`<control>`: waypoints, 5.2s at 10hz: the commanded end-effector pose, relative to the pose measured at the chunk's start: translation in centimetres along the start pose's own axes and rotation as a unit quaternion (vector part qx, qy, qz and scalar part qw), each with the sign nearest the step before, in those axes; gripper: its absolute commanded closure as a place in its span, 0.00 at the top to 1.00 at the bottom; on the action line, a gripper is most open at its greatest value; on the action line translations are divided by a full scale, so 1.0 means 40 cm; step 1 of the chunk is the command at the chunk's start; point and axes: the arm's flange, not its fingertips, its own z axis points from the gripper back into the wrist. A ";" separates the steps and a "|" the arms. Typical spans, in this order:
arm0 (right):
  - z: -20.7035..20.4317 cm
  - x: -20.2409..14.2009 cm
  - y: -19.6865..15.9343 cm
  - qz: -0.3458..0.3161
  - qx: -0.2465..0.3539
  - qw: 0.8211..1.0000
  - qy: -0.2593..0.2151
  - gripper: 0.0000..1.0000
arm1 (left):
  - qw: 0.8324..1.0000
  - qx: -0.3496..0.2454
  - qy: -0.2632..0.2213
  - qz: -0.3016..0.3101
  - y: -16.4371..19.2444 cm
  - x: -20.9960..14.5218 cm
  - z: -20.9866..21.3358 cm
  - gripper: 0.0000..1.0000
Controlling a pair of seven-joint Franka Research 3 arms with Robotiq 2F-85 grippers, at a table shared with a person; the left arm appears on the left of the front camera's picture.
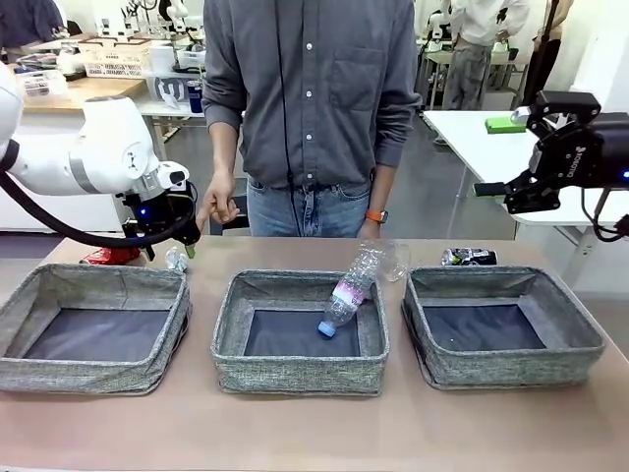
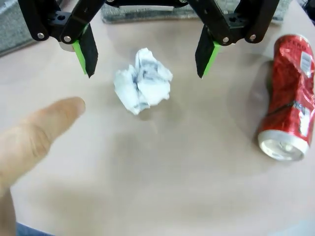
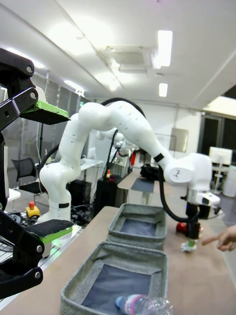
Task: Sort the waste into the appropriate baskets.
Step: Pick up the waste item pointed out by the person.
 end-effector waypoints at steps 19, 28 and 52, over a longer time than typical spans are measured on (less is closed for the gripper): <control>-0.005 0.006 0.009 -0.005 0.009 1.000 -0.004 1.00 | 0.997 0.045 -0.009 0.057 0.024 -0.039 0.057 0.00; -0.005 0.006 0.009 -0.005 0.009 1.000 -0.004 1.00 | 0.995 -0.075 0.060 -0.005 -0.057 -0.366 0.573 0.00; -0.005 0.006 0.009 -0.005 0.009 1.000 -0.004 1.00 | 0.997 -0.019 0.058 -0.052 -0.876 -0.467 1.026 0.11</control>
